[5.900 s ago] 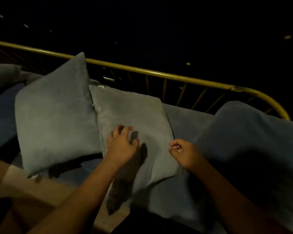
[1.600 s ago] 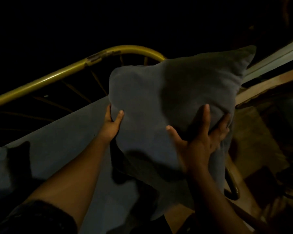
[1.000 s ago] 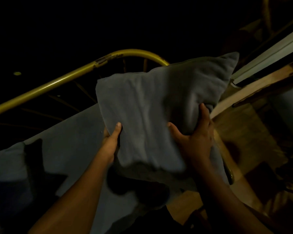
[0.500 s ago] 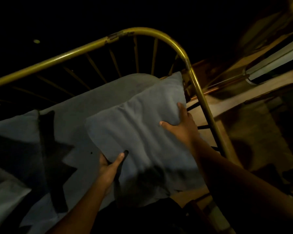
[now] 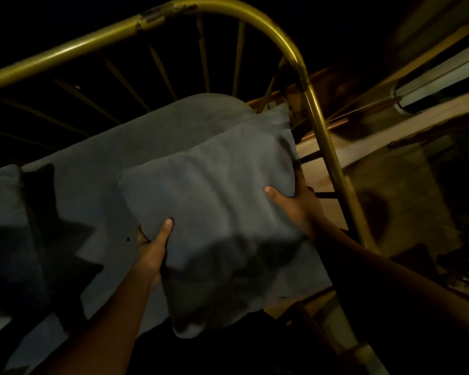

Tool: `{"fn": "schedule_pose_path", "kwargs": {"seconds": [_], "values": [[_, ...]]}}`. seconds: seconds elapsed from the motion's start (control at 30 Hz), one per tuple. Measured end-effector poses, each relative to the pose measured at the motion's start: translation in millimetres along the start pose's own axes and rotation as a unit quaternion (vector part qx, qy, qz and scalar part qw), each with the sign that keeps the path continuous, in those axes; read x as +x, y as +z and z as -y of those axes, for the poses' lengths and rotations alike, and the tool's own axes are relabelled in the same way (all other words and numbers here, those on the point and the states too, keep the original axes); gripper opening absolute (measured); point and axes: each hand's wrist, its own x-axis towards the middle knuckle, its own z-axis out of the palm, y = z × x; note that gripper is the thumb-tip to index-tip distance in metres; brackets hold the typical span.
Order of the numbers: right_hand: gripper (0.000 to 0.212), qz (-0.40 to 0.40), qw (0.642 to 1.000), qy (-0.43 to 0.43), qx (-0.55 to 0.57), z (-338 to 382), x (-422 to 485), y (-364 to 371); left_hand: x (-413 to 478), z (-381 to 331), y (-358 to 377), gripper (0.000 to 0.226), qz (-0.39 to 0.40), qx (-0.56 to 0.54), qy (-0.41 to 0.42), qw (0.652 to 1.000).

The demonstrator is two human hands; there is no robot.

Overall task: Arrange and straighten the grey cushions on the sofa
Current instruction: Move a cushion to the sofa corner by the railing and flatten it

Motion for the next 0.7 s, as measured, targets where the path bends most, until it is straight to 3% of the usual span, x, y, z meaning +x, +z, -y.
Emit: {"fn": "schedule_pose_path", "kwargs": {"seconds": [0.1,0.3,0.47,0.53,0.57,0.63,0.7], "values": [[0.105,-0.011,0.999,0.002,-0.041,11,-2,6,-6,-3,-7,0.104,-0.001,0.027,0.019,0.999],[0.111,0.006,0.995,-0.088,-0.036,6,-17,4,-20,9,-18,0.097,-0.031,0.032,0.051,0.998],[0.096,-0.064,0.99,-0.015,-0.121,-3,-2,-2,-17,2,4,0.107,0.002,0.125,0.031,0.992],[0.088,-0.092,0.976,-0.089,-0.178,2,-5,7,-15,-4,10,0.107,-0.053,0.258,0.093,0.96],[0.085,-0.093,0.963,-0.136,-0.212,6,-8,15,-16,-5,11,0.101,-0.07,0.335,0.163,0.925],[0.08,-0.073,0.946,-0.169,-0.266,11,-16,32,-19,-6,13,0.083,-0.032,0.444,0.258,0.858],[0.079,-0.048,0.95,-0.131,-0.279,13,-24,45,-21,-6,12,0.074,0.023,0.496,0.236,0.835]]}}
